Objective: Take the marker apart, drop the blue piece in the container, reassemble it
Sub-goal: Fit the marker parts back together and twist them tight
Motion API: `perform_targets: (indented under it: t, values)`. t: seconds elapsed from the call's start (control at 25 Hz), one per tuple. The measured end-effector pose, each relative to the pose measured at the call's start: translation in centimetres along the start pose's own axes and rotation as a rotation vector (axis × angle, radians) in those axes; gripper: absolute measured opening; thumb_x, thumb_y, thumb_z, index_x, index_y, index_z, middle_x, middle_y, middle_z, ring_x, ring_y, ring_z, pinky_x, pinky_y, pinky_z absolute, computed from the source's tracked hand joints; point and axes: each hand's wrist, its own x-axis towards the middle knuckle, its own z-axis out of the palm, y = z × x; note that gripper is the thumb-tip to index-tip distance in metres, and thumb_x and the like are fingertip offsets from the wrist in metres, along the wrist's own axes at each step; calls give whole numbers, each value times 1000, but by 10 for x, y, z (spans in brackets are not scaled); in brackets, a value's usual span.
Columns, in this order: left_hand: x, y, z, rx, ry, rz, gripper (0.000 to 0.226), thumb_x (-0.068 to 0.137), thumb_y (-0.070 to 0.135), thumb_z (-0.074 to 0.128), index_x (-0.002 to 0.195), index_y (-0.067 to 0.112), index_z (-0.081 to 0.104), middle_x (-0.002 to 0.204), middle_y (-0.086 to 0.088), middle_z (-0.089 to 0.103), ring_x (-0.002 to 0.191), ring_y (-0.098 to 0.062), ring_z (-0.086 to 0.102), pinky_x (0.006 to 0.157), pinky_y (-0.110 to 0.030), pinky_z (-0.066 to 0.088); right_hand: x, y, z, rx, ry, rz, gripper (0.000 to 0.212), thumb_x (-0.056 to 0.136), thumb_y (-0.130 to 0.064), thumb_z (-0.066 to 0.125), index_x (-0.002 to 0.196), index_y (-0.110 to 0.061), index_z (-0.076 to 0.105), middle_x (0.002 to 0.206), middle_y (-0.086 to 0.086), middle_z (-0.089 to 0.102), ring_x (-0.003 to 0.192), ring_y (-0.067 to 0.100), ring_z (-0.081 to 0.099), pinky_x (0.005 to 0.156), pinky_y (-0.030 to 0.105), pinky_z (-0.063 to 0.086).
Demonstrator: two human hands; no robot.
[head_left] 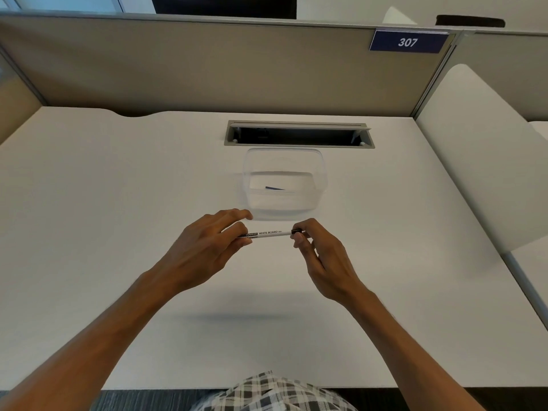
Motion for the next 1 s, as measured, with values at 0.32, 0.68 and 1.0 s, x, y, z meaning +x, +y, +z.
perform_targets:
  t: [0.32,0.68,1.0]
  values:
    - [2,1,-7,18,-4,28,32,99,35,35,93,14,58,133,-2,56,90,-24,57,67,-33,45,8,-3,-11,-12,-31,-49,14,103,-38,38,99,-30,49,88,-17,53,79,15,56,67,24,43]
    - [1,-2,-10,47,19,71,28,98,31,40,91,12,59,131,-6,57,80,-26,55,61,-34,45,7,-12,-9,89,-124,8,30,102,-38,32,85,-22,49,71,-12,52,62,12,46,59,24,34]
    - [-1,2,-11,23,49,82,26,98,29,44,89,10,60,126,-7,58,74,-25,58,55,-38,50,9,-21,-9,224,-175,42,37,103,-27,32,75,-11,50,63,-7,56,53,12,39,55,21,31]
